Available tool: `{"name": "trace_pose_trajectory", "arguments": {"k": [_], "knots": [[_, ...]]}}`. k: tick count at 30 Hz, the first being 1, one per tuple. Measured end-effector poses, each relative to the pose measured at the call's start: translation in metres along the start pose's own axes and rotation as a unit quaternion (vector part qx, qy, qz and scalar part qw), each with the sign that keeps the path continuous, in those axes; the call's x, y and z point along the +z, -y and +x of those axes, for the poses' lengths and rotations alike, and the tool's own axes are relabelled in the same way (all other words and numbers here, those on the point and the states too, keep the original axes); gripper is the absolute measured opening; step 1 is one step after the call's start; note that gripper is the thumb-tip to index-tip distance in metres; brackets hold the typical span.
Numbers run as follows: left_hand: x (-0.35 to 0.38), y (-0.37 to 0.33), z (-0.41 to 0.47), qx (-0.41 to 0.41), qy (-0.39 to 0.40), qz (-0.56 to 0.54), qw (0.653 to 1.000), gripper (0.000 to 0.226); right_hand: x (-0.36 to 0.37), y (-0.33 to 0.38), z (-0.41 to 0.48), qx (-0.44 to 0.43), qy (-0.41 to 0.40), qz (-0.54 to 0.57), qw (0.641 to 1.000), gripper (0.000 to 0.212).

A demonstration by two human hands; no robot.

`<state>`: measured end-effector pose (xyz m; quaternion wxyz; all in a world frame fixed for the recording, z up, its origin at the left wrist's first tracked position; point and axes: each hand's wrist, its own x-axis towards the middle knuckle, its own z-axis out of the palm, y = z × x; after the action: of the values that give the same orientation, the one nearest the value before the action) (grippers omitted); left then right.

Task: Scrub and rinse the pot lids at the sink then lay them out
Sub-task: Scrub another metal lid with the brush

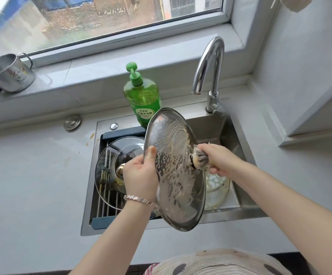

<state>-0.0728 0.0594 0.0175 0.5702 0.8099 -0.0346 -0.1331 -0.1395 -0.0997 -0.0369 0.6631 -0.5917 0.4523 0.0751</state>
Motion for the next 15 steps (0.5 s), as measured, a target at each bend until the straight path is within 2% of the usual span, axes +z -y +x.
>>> {"name": "trace_pose_trajectory", "arguments": {"k": [2,3,4,6,9,11,12,13,15], "knots": [[-0.001,0.005,0.000,-0.039,-0.020,-0.027,0.999,0.048,0.004,-0.008,-0.003,0.032,0.002,0.138,0.990,0.015],[-0.001,0.007,0.001,-0.054,-0.027,-0.033,0.998,0.048,0.007,-0.013,-0.005,0.024,-0.018,0.154,0.988,0.016],[0.000,0.008,0.002,-0.062,-0.030,-0.032,0.997,0.048,0.010,-0.019,-0.006,-0.005,-0.052,0.113,0.992,0.020],[0.002,0.010,0.002,-0.055,-0.026,-0.020,0.998,0.049,0.014,-0.028,-0.009,-0.104,-0.140,-0.063,0.983,0.030],[0.007,0.010,-0.004,0.022,-0.006,0.018,1.000,0.051,0.020,-0.021,-0.016,-0.204,-0.198,-0.336,0.898,0.026],[0.009,0.008,-0.009,0.073,0.011,0.037,0.997,0.048,0.023,-0.011,-0.012,-0.223,-0.194,-0.424,0.856,0.025],[0.009,0.008,-0.009,0.087,0.016,0.041,0.995,0.047,0.022,-0.006,-0.005,-0.206,-0.181,-0.423,0.864,0.025],[0.008,0.008,-0.009,0.093,0.015,0.042,0.995,0.047,0.017,-0.002,0.001,-0.174,-0.156,-0.380,0.895,0.025],[0.006,0.008,-0.007,0.080,0.004,0.033,0.996,0.049,0.007,0.001,0.012,-0.094,-0.088,-0.210,0.969,0.025]]}}
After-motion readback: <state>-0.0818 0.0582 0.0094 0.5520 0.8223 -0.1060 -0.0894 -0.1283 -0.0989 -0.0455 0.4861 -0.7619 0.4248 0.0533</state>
